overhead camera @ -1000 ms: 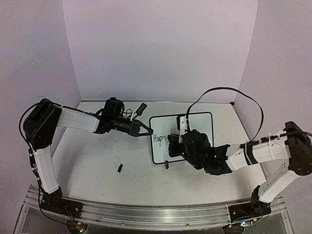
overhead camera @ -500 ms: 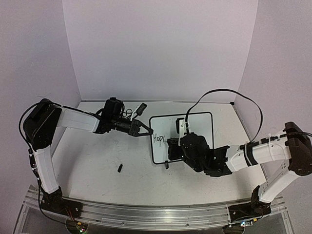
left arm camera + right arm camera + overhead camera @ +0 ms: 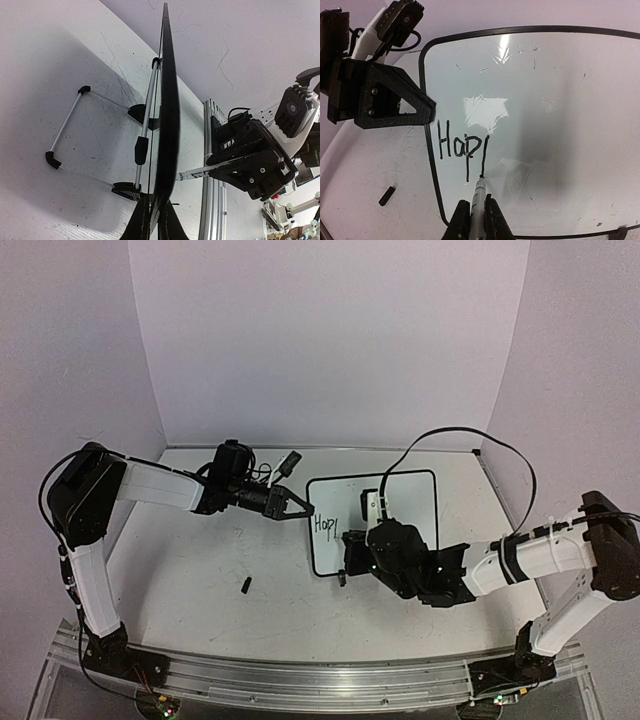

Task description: Write a sentence on the whiteboard

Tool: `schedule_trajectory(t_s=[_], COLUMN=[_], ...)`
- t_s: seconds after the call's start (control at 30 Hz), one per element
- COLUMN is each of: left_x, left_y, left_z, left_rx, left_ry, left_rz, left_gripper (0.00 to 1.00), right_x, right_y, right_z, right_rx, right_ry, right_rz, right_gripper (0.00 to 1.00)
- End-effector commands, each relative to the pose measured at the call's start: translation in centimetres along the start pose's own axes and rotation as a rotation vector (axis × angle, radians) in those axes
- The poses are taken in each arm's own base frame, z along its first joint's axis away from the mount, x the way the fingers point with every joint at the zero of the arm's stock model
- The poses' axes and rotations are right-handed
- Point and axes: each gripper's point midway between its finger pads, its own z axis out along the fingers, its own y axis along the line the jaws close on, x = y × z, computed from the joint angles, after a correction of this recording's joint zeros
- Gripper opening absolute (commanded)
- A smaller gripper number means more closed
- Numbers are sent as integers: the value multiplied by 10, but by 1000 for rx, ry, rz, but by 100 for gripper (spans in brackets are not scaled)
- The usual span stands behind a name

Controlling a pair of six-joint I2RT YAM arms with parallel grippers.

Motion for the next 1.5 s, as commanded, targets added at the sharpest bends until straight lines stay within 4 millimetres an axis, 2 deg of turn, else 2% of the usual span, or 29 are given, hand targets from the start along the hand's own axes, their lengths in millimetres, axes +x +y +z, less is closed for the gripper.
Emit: schedule_trajectory(t_s=[0.0,0.27,0.5,0.97,1.47], left_x=[-5,-5,-4,-3,-5], left_y=[-25,-25,-25,-23,-26], left_z=[-6,-5,-5,-5,-6], left_rx=[57,56,57,58,60], left_ry=[5,6,7,10,7], left_rz=[2,0,-1,-4,1], left_gripper=[0,0,0,0,0], right_x=[6,-30,-52,-55,-52], right_y=[-3,10,11,6,-9], right_z=[1,-12,-7,8,8], right_rx=[22,-42,-27,3,65], right_ry=[6,-75,-124,-132,-132], right_rz=[-4,39,7,-10,-16], right_gripper=[0,0,0,0,0])
